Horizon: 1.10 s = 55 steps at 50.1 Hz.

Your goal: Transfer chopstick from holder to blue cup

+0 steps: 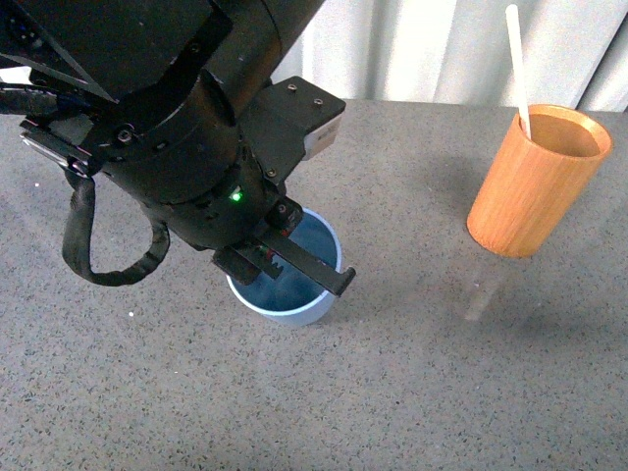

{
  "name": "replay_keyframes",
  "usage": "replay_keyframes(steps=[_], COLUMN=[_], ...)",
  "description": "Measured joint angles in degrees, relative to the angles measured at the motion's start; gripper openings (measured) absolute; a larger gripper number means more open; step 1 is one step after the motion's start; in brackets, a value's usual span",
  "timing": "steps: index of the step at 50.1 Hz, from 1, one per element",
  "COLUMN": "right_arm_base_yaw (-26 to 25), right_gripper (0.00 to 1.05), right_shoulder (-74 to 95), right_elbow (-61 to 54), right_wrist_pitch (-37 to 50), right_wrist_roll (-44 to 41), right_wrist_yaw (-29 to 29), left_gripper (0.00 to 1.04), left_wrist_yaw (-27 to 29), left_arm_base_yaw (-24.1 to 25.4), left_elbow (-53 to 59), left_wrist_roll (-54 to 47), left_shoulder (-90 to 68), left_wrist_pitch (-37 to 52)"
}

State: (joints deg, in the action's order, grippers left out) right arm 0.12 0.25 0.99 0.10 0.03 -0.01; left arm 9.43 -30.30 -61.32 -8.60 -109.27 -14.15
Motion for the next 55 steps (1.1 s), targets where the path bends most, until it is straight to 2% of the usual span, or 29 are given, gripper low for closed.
replay_keyframes(steps=[38,45,55], right_arm_base_yaw=[0.00,0.00,0.00], right_gripper=[0.95,0.95,0.95], right_shoulder=[0.00,0.00,0.00], right_elbow=[0.00,0.00,0.00], right_wrist_pitch=[0.00,0.00,0.00], right_wrist_roll=[0.00,0.00,0.00], right_wrist_yaw=[0.02,0.02,0.02], left_gripper=[0.03,0.26,0.67], left_wrist_yaw=[-0.42,-0.26,-0.17], left_arm_base_yaw=[0.87,0.90,1.31], left_elbow=[0.00,-1.05,-2.86], left_wrist_roll=[-2.51,-2.45,-2.25], left_shoulder=[1.20,1.18,1.18], left_wrist_pitch=[-3.39,-3.48,-3.82])
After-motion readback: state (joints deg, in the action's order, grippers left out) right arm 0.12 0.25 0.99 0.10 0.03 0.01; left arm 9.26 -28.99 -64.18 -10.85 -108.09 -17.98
